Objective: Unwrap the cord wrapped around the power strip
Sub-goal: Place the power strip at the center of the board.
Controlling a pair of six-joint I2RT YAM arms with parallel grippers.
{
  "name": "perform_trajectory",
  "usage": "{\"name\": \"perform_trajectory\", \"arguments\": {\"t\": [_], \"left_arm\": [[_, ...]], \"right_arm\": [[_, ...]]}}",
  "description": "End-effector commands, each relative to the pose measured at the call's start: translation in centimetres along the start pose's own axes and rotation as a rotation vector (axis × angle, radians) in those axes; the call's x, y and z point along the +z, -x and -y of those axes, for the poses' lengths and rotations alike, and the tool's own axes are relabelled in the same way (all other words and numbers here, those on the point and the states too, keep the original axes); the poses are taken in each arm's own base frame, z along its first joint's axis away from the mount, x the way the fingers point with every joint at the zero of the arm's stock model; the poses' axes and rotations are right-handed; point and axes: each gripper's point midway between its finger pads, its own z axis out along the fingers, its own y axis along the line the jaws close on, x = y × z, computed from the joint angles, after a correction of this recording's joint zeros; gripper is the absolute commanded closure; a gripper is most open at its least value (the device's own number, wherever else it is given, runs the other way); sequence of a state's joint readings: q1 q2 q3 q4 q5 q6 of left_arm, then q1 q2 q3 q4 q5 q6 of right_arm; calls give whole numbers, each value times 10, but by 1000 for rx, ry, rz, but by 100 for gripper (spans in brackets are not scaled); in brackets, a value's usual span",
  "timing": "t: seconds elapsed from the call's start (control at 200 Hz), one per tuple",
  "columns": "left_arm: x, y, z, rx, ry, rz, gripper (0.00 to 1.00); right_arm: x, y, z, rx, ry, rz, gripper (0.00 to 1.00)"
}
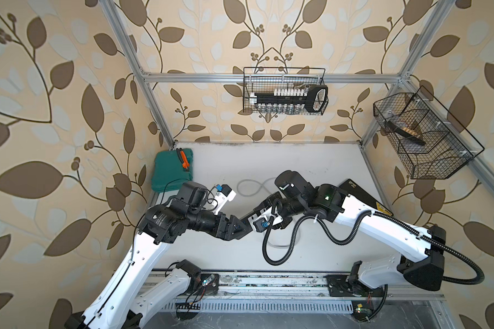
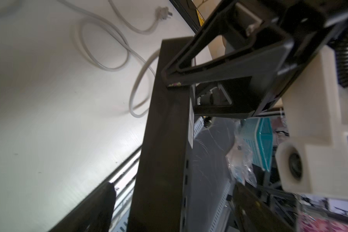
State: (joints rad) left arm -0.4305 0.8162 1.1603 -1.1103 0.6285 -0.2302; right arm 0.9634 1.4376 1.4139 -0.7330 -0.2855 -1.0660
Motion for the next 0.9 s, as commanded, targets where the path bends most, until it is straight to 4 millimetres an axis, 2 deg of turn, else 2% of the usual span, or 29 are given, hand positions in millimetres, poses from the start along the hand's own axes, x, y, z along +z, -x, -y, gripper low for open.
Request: {"name": "perform_trajectory", "arguments": {"t": [0.0,0.065,0.14,0.31,0.4,0.53,0.62,0.785,0.895], "left_arm": [[-69,43,-29,5,352,384,1],[-103,55,-36,-10,462,537,1],[-128,62,-38,-41,516,655,1],[-163,62,-45,-119,598,802,1],[-173,56,-50,-150,618,859,1],[-174,46,-60,-176,648,871,1],[-168,42,-68,-188,667,850,1],[-146,36,-83,-230,669,797,1],[-128,31,-92,-265,649,765,1]], "right_arm": [[8,15,21,275,-39,82,93],[25,18,21,398,-37,113,100],[47,24,30,552,-74,140,100],[113,17,39,859,-153,-31,100],[150,12,31,957,-113,-133,100],[193,18,21,961,-69,-179,100],[223,13,12,968,-36,-223,100],[275,-5,-2,983,-1,-291,100],[297,-10,-5,1001,5,-296,99]]}}
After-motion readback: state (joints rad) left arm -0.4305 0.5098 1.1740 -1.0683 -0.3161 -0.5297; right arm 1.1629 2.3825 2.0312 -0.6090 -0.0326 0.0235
